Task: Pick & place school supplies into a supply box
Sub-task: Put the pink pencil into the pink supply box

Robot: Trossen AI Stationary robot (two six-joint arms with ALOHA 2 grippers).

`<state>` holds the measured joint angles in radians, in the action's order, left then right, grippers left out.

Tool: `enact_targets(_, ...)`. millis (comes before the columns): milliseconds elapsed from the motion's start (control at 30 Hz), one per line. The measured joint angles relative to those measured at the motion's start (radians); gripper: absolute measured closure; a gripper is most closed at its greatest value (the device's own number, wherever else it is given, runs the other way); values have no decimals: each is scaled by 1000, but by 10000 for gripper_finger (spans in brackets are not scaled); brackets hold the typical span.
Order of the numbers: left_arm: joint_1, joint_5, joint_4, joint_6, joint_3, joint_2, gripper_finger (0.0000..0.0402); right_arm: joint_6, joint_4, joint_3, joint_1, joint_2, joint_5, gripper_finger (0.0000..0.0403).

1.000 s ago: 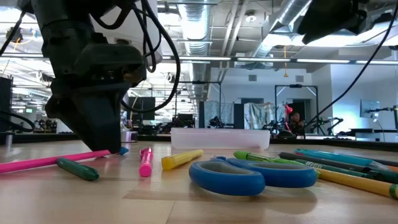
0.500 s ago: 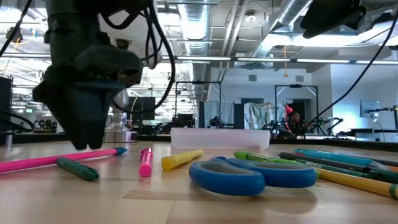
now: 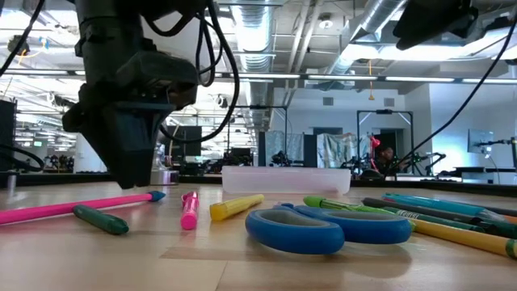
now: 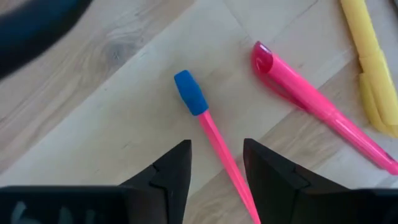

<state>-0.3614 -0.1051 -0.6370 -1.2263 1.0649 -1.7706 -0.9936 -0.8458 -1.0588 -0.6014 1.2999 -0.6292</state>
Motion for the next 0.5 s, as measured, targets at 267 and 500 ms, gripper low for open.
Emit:
enact_targets(267, 0, 34, 88, 14, -4, -56, 264, 0, -14, 0, 0, 0, 0, 278)
enact_targets(500, -7, 51, 41, 3, 23, -105, 264, -1, -20, 0, -11, 1, 3, 278)
